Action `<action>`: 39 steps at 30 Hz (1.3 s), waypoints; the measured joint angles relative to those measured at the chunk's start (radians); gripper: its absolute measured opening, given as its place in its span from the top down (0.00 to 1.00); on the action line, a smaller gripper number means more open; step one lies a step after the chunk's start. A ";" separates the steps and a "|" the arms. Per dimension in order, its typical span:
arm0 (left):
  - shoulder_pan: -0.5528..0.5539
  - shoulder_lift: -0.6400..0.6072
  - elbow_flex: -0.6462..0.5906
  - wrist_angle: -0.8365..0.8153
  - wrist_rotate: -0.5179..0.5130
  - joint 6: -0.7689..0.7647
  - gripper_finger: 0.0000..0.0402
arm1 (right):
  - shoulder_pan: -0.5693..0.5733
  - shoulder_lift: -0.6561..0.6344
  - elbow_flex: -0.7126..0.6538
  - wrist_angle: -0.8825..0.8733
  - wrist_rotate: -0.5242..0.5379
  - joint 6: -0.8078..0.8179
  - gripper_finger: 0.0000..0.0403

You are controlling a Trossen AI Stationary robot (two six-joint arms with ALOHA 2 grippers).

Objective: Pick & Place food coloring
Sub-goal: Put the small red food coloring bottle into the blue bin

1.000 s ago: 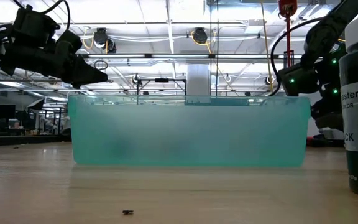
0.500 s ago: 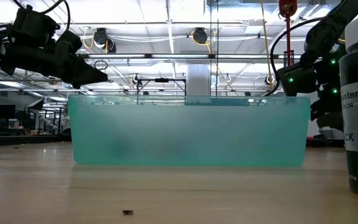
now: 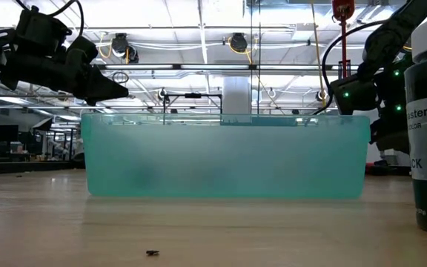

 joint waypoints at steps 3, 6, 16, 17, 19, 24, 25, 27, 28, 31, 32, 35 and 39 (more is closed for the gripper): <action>0.000 0.000 0.000 0.000 0.000 0.000 0.87 | 0.025 -0.008 0.005 -0.002 0.027 0.000 0.91; 0.000 0.000 0.000 0.000 0.000 0.000 0.87 | 0.062 -0.047 0.034 0.034 0.069 0.014 0.91; 0.000 0.000 0.000 0.005 0.000 -0.003 0.87 | 0.224 -0.201 0.206 0.034 0.163 -0.007 0.91; 0.000 0.000 0.000 0.006 0.000 -0.003 0.87 | 0.238 -0.207 0.222 0.035 0.173 -0.016 0.91; 0.000 0.000 0.000 0.024 0.000 -0.003 0.87 | 0.268 -0.215 0.242 0.070 0.180 -0.051 0.91; 0.000 0.000 0.001 0.073 0.000 -0.003 0.87 | 0.361 -0.202 0.247 0.351 0.175 -0.174 0.91; -0.001 0.000 0.001 0.091 0.000 -0.003 0.87 | 0.378 -0.192 0.248 0.416 0.174 -0.202 0.91; -0.001 0.000 0.001 0.128 0.000 -0.003 0.87 | 0.407 -0.173 0.248 0.518 0.174 -0.254 0.91; -0.001 0.000 0.001 0.150 0.000 -0.004 0.87 | 0.419 -0.158 0.248 0.575 0.174 -0.277 0.91; -0.008 0.001 0.001 0.207 0.001 -0.046 0.87 | 0.448 -0.112 0.248 0.700 0.174 -0.347 0.91; -0.011 0.005 0.001 0.215 0.000 -0.061 0.87 | 0.456 -0.094 0.248 0.747 0.173 -0.371 0.91; -0.023 0.012 0.000 0.241 0.000 -0.080 0.87 | 0.471 -0.042 0.248 0.842 0.171 -0.444 0.91; -0.034 0.026 0.001 0.238 -0.003 -0.057 0.87 | 0.478 0.012 0.248 0.956 0.136 -0.516 0.91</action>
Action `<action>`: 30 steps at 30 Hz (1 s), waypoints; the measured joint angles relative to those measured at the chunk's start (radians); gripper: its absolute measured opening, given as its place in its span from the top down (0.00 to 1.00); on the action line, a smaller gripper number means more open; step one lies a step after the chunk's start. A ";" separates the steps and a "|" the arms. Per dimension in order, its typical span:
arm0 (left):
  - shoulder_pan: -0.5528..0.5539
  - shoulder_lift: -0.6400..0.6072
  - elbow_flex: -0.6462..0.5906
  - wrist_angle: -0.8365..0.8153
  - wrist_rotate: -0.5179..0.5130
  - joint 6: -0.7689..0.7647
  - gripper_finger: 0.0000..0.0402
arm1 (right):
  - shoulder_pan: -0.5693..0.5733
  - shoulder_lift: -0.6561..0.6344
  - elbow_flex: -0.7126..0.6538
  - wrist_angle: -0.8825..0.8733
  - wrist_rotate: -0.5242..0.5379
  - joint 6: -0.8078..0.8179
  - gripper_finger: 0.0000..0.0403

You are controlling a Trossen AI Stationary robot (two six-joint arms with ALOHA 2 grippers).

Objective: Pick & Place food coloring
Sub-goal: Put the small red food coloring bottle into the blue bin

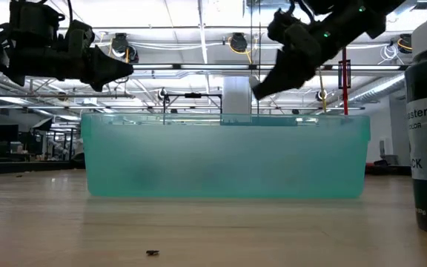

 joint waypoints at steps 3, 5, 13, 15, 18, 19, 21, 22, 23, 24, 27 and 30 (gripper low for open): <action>-0.001 0.005 0.000 0.009 -0.027 0.002 0.87 | 0.000 0.034 0.000 0.103 -0.021 -0.053 0.91; -0.006 0.012 0.000 0.009 -0.028 -0.002 0.87 | 0.000 0.055 0.000 0.168 -0.059 -0.081 0.92; -0.137 0.178 0.032 0.232 -0.185 -0.026 0.87 | 0.000 0.122 0.000 0.291 -0.097 -0.145 0.92; -0.188 0.240 0.058 0.263 -0.246 -0.009 0.87 | 0.000 0.132 0.000 0.293 -0.097 -0.153 0.92; -0.255 0.354 0.130 0.243 -0.220 0.020 0.87 | 0.000 0.141 0.000 0.305 -0.097 -0.162 0.92; -0.275 0.394 0.171 0.217 -0.209 0.017 0.87 | 0.000 0.142 0.000 0.304 -0.097 -0.161 0.92; -0.307 0.465 0.282 0.056 -0.160 0.007 0.84 | 0.000 0.142 0.000 0.306 -0.097 -0.161 0.92; -0.321 0.496 0.347 -0.078 -0.133 0.019 0.82 | 0.000 0.142 0.000 0.307 -0.097 -0.161 0.92; -0.337 0.528 0.421 -0.237 -0.125 0.039 0.79 | 0.000 0.142 0.000 0.307 -0.097 -0.161 0.92; -0.352 0.565 0.501 -0.389 -0.130 0.064 0.75 | 0.000 0.142 0.000 0.307 -0.097 -0.161 0.92; -0.393 0.672 0.732 -0.753 -0.201 0.173 0.63 | 0.000 0.142 0.000 0.306 -0.097 -0.154 0.92; -0.423 0.755 0.903 -0.972 -0.192 0.303 0.53 | 0.000 0.142 0.000 0.288 -0.097 -0.132 0.92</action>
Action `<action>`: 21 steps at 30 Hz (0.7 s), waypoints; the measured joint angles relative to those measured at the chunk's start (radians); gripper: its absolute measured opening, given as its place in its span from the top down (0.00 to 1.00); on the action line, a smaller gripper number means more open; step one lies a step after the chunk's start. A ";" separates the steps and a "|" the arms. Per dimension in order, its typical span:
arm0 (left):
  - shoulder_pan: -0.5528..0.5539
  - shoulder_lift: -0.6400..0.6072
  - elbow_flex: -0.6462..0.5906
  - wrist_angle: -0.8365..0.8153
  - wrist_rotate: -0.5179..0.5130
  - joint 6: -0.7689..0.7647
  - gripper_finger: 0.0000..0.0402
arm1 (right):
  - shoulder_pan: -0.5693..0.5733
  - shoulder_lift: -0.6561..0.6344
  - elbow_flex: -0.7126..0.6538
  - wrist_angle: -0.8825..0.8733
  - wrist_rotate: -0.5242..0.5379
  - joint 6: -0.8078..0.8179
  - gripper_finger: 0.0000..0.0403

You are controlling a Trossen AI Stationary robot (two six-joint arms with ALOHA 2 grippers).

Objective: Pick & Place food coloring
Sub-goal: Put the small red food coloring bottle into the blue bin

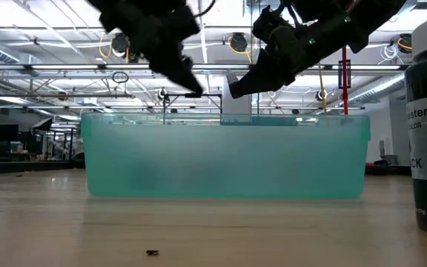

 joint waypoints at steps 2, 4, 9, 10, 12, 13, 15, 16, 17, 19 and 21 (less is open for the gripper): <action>-0.021 0.028 0.074 -0.064 0.017 0.044 0.48 | 0.002 0.000 0.000 -0.012 0.000 0.008 0.92; -0.040 0.048 0.126 -0.071 0.017 0.064 0.46 | 0.006 0.000 0.000 -0.021 0.000 0.018 0.92; -0.064 0.084 0.197 -0.043 0.014 0.069 0.47 | 0.016 0.000 0.000 -0.028 0.000 0.025 0.92; -0.064 0.090 0.205 -0.029 0.014 0.061 0.48 | 0.019 0.000 0.000 -0.027 0.001 0.025 0.92; -0.063 0.105 0.210 -0.025 0.015 0.040 0.50 | 0.022 0.000 0.000 -0.028 0.001 0.025 0.92; -0.063 0.118 0.214 -0.007 0.015 0.030 0.51 | 0.023 0.000 0.000 -0.027 0.001 0.025 0.92; -0.063 0.141 0.217 0.011 0.015 0.020 0.53 | 0.026 0.000 0.000 -0.027 0.002 0.023 0.92; -0.063 0.150 0.217 0.001 0.021 0.020 0.54 | 0.026 0.000 0.000 -0.027 0.002 0.021 0.92; -0.063 0.162 0.220 0.006 0.025 0.020 0.54 | 0.026 0.000 0.000 -0.028 0.002 0.021 0.92; -0.063 0.178 0.225 0.015 0.039 0.020 0.55 | 0.026 0.000 0.000 -0.028 0.002 0.020 0.92; -0.063 0.188 0.225 0.016 0.042 0.021 0.55 | 0.026 0.000 0.000 -0.027 0.002 0.019 0.92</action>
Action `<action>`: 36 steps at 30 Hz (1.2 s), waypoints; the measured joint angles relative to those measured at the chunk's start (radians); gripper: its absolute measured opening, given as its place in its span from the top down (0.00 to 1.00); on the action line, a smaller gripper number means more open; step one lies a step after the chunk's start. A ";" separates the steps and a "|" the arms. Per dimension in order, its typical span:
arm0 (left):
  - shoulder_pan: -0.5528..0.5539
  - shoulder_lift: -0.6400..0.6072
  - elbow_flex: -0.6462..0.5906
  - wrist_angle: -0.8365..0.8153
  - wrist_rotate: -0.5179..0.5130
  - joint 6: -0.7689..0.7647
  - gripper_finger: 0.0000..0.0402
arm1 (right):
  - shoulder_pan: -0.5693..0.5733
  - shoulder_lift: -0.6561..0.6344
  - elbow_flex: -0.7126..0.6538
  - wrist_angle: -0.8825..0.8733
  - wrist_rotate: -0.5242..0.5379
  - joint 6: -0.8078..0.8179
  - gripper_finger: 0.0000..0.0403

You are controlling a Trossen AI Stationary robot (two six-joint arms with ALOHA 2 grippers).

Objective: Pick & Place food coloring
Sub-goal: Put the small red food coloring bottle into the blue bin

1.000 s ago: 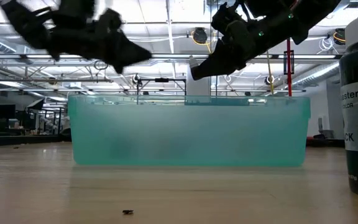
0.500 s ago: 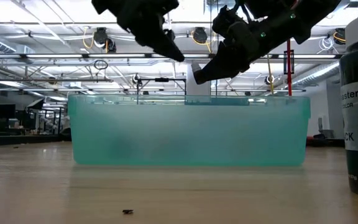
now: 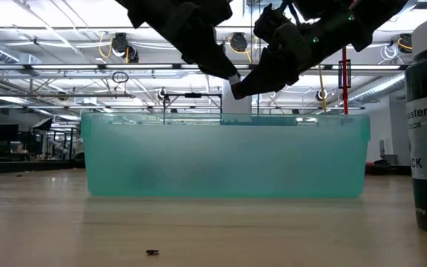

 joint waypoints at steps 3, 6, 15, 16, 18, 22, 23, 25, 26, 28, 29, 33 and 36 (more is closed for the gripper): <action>0.001 0.009 -0.001 0.010 0.000 0.004 0.54 | 0.000 0.000 0.000 0.000 0.000 -0.001 0.92; 0.003 0.007 0.000 0.017 0.000 0.010 0.55 | 0.000 0.000 0.000 0.000 -0.001 -0.001 0.92; 0.004 0.007 0.000 0.014 -0.002 0.013 0.66 | 0.000 0.000 0.000 0.000 -0.001 -0.001 0.92; 0.006 0.007 0.000 0.015 -0.001 0.015 0.68 | 0.000 0.000 0.000 0.000 -0.001 -0.001 0.92; 0.009 0.007 0.000 0.015 -0.001 0.011 0.73 | 0.000 0.000 0.000 0.000 -0.001 -0.001 0.92; 0.022 0.007 0.000 0.010 0.000 -0.001 0.86 | -0.001 0.000 0.000 0.000 0.001 0.004 0.92; 0.025 0.007 0.000 0.005 0.003 0.000 0.87 | -0.001 0.000 0.000 0.000 0.003 0.007 0.92; 0.027 0.007 0.000 -0.013 0.009 0.000 0.87 | -0.001 -0.001 0.000 -0.002 0.003 0.017 0.92; 0.027 0.006 0.000 -0.023 0.019 0.000 0.87 | -0.001 -0.007 0.000 -0.007 0.002 0.022 0.91; 0.018 0.005 0.002 -0.037 0.044 0.005 0.87 | -0.001 -0.028 -0.002 -0.020 -0.001 0.032 0.86; 0.009 0.003 0.003 -0.041 0.047 0.010 0.87 | 0.000 -0.043 -0.002 -0.029 -0.003 0.033 0.82; -0.063 0.014 -0.005 -0.112 0.040 0.058 0.87 | 0.000 -0.138 0.000 -0.077 0.000 0.034 0.67; -0.116 0.040 -0.002 -0.094 0.024 0.079 0.87 | 0.000 -0.202 0.000 -0.106 0.002 0.036 0.60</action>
